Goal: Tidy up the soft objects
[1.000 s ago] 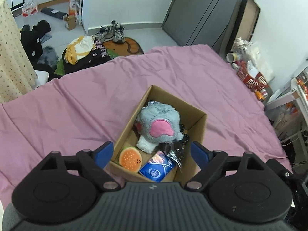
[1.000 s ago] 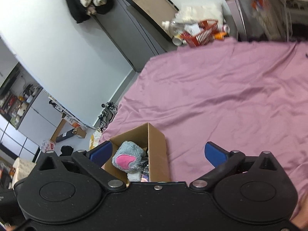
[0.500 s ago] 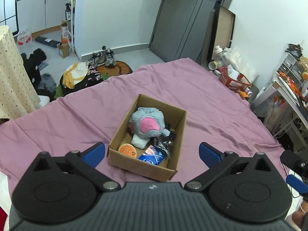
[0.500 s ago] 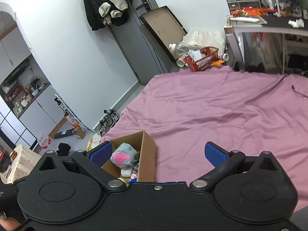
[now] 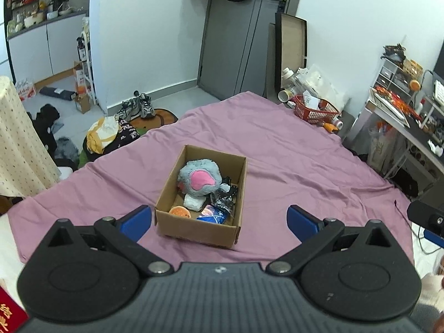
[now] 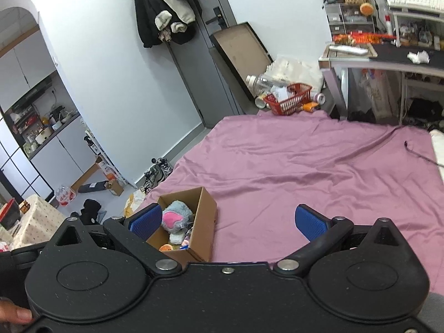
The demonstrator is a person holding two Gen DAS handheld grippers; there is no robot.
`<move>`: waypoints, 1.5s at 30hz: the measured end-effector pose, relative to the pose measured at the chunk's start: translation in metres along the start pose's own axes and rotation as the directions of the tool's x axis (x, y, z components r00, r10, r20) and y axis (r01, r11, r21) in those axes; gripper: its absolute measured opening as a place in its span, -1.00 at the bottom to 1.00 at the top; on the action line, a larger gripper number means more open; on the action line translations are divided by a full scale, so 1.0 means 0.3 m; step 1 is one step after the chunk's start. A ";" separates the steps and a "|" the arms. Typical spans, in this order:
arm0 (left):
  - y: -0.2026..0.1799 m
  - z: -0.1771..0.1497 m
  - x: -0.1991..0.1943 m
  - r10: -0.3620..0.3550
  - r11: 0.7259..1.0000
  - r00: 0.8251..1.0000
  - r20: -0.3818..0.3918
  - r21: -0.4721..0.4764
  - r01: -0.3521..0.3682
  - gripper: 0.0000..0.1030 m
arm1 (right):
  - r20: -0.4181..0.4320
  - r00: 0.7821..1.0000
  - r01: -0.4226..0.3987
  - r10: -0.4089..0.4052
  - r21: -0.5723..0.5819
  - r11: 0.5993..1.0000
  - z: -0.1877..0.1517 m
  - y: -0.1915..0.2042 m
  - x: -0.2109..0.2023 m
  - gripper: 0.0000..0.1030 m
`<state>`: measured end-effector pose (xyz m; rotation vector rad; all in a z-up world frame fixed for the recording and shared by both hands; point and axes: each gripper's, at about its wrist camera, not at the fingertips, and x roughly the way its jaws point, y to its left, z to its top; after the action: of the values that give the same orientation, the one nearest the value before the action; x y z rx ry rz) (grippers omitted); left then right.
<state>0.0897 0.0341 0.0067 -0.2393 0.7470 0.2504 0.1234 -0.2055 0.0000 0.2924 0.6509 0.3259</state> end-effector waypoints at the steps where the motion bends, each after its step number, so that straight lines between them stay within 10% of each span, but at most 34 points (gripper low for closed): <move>1: -0.003 -0.005 -0.010 0.000 1.000 1.000 0.001 0.003 0.000 0.99 | 0.002 1.000 0.000 0.000 -0.004 1.000 -0.002 -0.002 -0.013 1.00; 45: -0.049 -0.200 -0.246 0.009 0.992 1.000 0.019 0.124 -0.011 0.99 | -0.057 0.998 -0.036 0.024 -0.226 0.973 -0.119 0.113 -0.175 1.00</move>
<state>0.0037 -0.0081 0.0171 -0.1149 0.7431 0.2147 0.0545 -0.1891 0.0137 0.0747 0.6557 0.4346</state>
